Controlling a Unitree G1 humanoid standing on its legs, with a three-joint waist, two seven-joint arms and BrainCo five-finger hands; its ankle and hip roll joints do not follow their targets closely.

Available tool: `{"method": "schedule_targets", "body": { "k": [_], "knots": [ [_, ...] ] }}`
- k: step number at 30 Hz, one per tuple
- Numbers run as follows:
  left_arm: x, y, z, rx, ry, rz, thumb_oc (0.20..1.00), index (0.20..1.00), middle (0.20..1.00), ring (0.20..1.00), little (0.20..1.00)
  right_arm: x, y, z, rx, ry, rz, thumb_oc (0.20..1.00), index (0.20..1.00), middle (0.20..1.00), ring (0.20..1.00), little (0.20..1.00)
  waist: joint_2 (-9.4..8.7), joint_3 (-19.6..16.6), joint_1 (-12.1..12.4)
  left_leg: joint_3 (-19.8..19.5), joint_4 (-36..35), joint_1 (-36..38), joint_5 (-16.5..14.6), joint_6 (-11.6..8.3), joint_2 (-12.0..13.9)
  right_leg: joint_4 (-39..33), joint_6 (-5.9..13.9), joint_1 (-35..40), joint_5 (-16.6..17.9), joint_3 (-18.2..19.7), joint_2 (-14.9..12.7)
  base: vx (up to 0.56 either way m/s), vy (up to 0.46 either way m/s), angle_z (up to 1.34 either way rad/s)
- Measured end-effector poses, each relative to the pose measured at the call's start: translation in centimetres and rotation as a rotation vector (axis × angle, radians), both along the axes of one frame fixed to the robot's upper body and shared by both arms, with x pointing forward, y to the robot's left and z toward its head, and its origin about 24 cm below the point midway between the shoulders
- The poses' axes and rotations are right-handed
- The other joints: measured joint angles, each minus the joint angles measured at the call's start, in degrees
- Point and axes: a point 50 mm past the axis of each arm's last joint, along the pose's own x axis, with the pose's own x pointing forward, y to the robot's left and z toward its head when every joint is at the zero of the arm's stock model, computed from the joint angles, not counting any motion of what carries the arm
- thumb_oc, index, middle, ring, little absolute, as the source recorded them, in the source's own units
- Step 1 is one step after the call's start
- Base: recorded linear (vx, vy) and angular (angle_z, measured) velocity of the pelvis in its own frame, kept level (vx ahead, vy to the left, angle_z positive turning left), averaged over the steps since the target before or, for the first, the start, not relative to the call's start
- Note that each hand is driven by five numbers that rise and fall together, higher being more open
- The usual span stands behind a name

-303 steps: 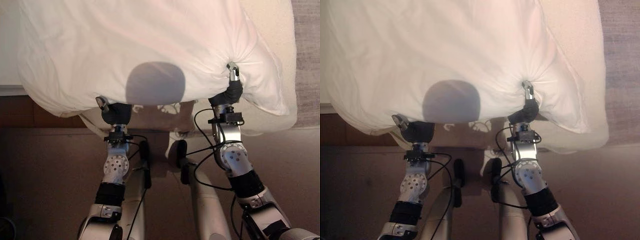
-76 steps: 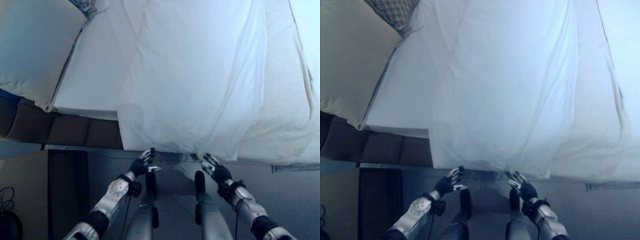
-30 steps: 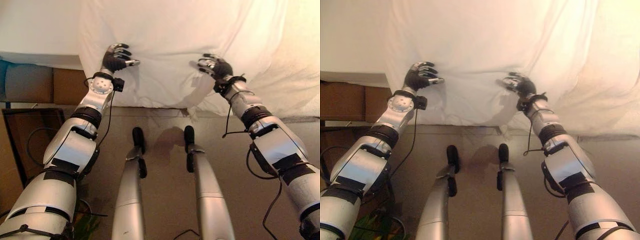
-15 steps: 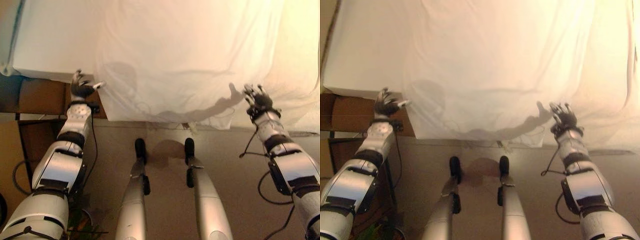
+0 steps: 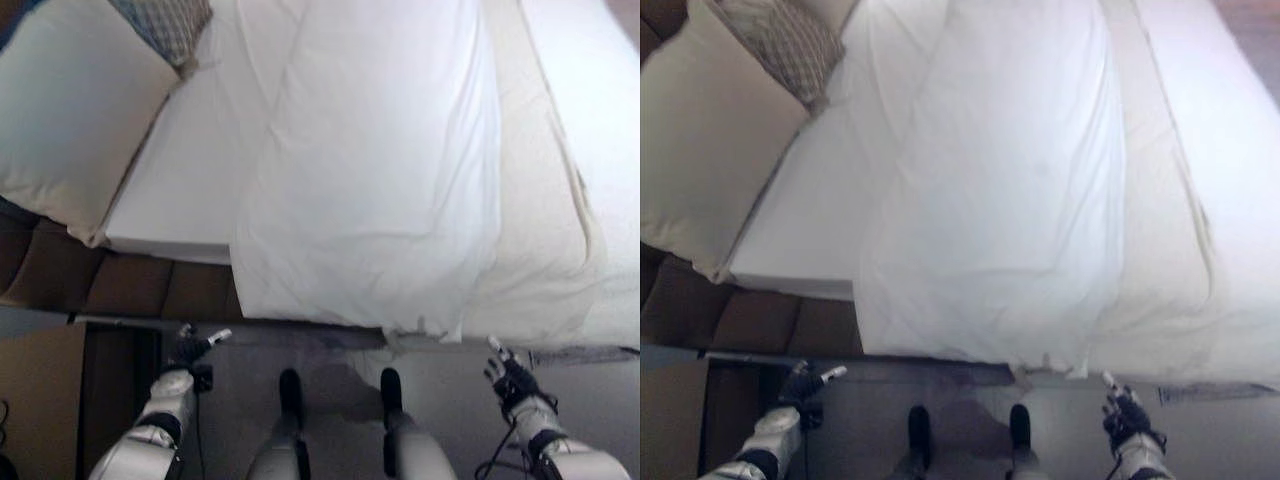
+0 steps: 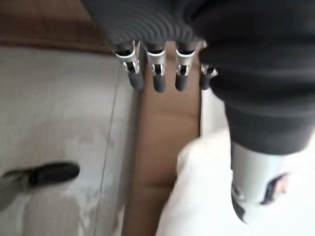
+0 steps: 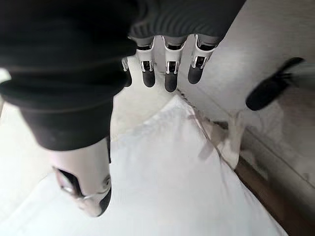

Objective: Make the bed

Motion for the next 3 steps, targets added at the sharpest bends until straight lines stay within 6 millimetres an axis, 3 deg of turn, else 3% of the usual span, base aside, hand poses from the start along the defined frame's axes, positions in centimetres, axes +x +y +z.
{"method": "schedule_targets", "body": {
  "k": [3],
  "knots": [
    [-2.0, -2.2, -1.9, -0.069, 0.065, -0.038, 1.0, 1.0, 1.0, 1.0, 1.0, -2.1, 1.5, -1.5, 0.045, 0.049, 0.019, 1.0, 1.0, 1.0, 1.0, 1.0, -0.1, -4.0, -0.7, 0.0, -0.3, 1.1, -1.0, -0.19, 0.6, -0.6, -0.22, 1.4, -0.2, 0.0, 0.5, 0.07, -0.01, -0.04]
  ]
}}
